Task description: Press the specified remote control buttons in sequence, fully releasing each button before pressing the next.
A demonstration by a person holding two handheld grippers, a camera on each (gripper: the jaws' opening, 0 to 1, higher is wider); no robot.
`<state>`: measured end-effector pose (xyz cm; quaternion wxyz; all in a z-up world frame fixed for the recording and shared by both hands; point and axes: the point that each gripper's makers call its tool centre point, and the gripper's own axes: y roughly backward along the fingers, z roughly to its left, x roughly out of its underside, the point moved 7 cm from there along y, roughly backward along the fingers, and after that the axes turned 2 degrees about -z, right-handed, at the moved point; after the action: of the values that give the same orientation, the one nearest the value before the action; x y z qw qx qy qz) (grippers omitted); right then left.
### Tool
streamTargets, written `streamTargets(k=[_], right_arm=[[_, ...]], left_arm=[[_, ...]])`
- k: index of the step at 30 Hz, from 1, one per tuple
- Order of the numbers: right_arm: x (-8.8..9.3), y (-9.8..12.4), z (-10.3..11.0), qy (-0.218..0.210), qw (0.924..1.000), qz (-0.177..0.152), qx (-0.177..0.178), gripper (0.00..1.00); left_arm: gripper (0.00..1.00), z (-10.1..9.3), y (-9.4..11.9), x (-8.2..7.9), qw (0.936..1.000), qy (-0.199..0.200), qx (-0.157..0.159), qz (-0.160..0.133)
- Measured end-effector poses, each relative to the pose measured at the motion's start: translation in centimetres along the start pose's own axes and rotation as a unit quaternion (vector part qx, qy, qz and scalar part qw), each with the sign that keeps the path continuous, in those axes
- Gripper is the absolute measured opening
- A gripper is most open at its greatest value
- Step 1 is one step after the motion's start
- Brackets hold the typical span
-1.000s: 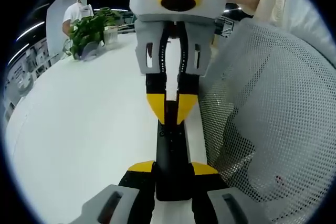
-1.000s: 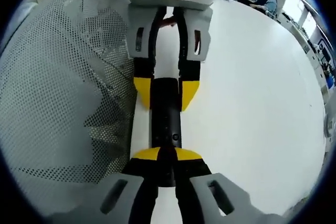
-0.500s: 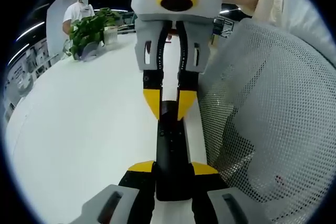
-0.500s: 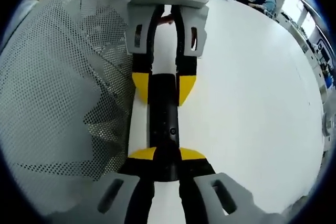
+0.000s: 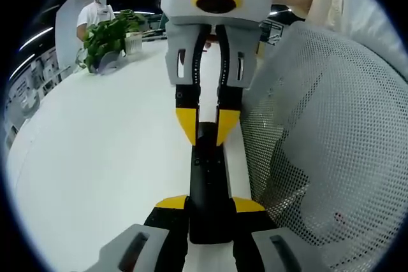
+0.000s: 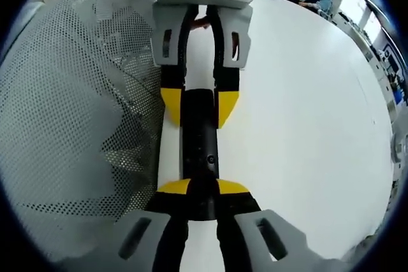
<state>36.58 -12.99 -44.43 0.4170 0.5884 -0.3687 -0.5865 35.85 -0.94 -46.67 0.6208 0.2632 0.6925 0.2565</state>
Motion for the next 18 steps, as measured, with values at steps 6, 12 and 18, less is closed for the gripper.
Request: streamTargets(k=[6, 12, 18], right_arm=[[0.01, 0.03, 0.05, -0.005, 1.0, -0.001, 0.0, 0.09], [-0.06, 0.03, 0.41, -0.011, 0.9999, 0.002, -0.006, 0.14], [-0.07, 0.0, 0.28, 0.002, 0.9999, 0.008, 0.01, 0.1]], left_arm=[[0.25, 0.01, 0.0, 0.04, 1.0, 0.0, 0.0, 0.0], [0.25, 0.02, 0.0, 0.04, 1.0, 0.0, 0.0, 0.0], [0.25, 0.0, -0.02, 0.04, 1.0, 0.0, 0.0, 0.0]])
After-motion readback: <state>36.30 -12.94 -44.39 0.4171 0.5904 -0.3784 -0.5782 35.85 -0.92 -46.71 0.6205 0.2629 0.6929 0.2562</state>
